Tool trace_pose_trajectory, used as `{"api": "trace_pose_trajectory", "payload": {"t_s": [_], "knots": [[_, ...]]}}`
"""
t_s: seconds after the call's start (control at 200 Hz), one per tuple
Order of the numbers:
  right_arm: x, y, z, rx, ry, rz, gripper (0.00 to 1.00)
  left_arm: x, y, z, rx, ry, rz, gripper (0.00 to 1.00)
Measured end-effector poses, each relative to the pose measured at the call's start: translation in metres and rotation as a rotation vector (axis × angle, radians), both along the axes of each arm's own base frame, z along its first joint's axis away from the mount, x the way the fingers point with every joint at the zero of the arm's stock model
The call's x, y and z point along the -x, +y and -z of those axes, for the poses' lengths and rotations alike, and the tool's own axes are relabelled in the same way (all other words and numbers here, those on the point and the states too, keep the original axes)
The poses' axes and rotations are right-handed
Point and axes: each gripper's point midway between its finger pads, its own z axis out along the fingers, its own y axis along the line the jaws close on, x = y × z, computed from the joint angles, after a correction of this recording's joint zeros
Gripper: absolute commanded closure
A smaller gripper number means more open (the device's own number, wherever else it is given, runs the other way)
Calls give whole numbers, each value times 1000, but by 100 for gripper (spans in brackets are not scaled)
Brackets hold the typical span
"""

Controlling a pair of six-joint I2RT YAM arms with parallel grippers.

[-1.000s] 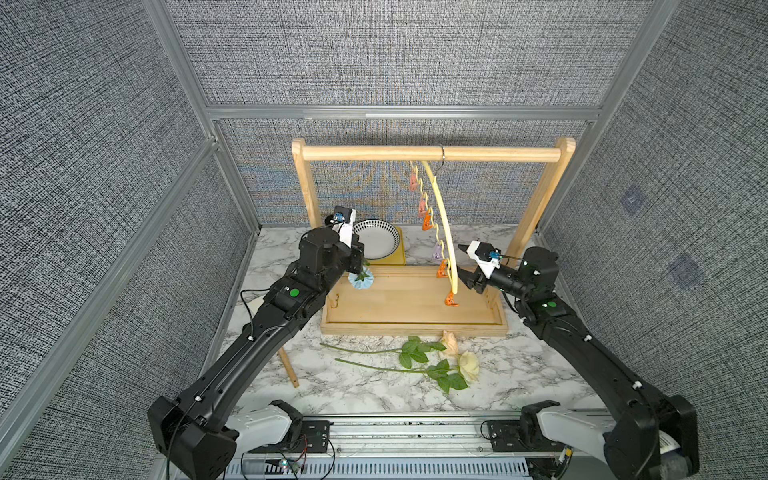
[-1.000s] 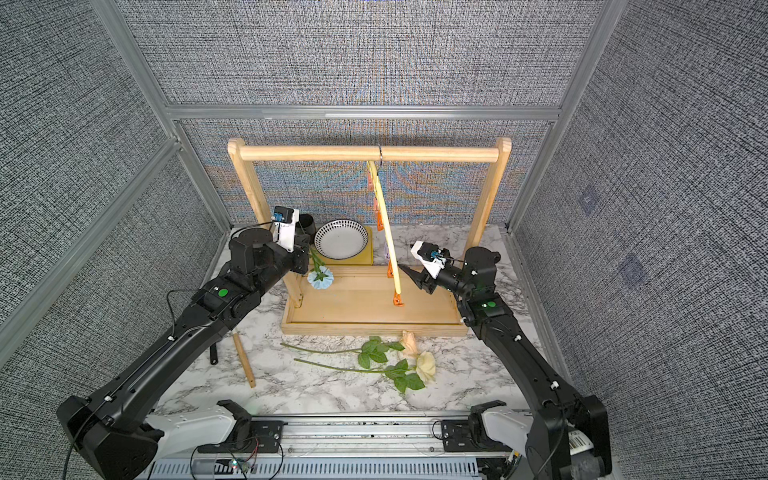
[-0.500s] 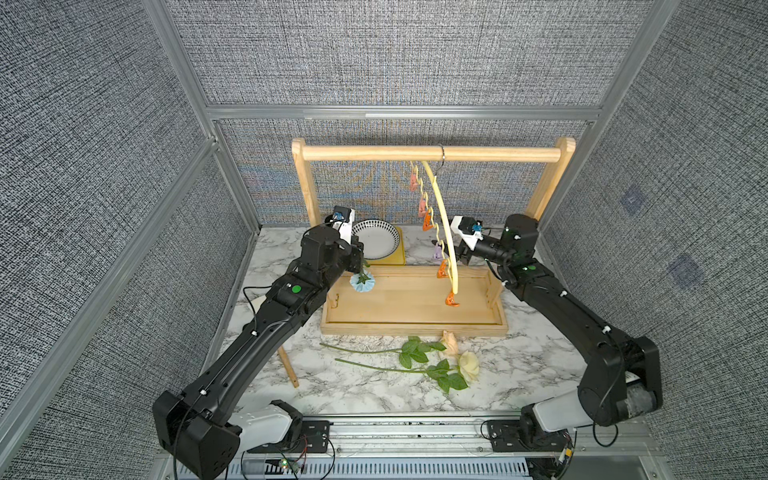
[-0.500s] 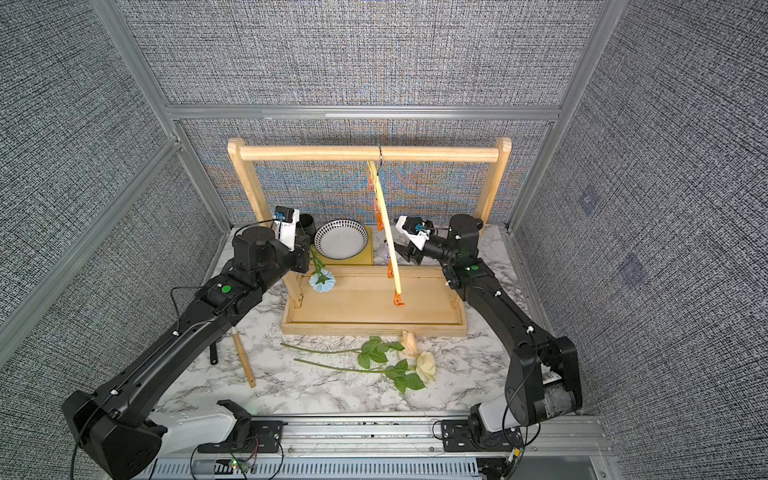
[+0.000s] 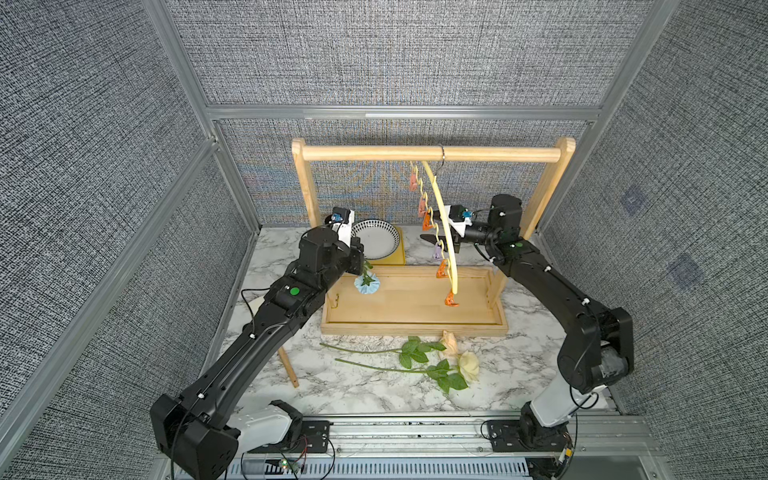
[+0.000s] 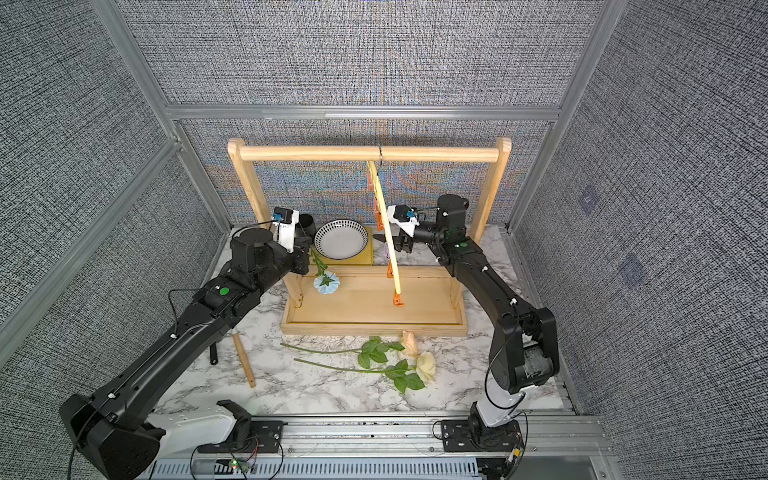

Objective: Dry the flowers on a clothes hanger
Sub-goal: Open the clamp at the hanger.

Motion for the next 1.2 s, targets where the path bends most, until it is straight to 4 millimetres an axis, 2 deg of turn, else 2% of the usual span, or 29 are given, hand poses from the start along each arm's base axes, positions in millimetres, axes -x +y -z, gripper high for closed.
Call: {"api": "trace_pose_trajectory", "payload": {"t_s": [0.25, 0.465, 0.646, 0.886, 1.201], "knots": [[7, 7, 0, 5, 8, -83, 46, -1, -11, 3, 9, 12, 51, 98], [14, 7, -7, 11, 2, -144, 46, -1, -26, -3, 34, 10, 121, 98], [18, 5, -5, 13, 25, -187, 46, 1, -37, -9, 54, 11, 180, 98], [22, 4, -1, 17, 49, -209, 37, 4, -48, -9, 63, 14, 246, 98], [23, -3, -2, 12, 105, -227, 36, 6, -58, -5, 59, 24, 305, 98]]}}
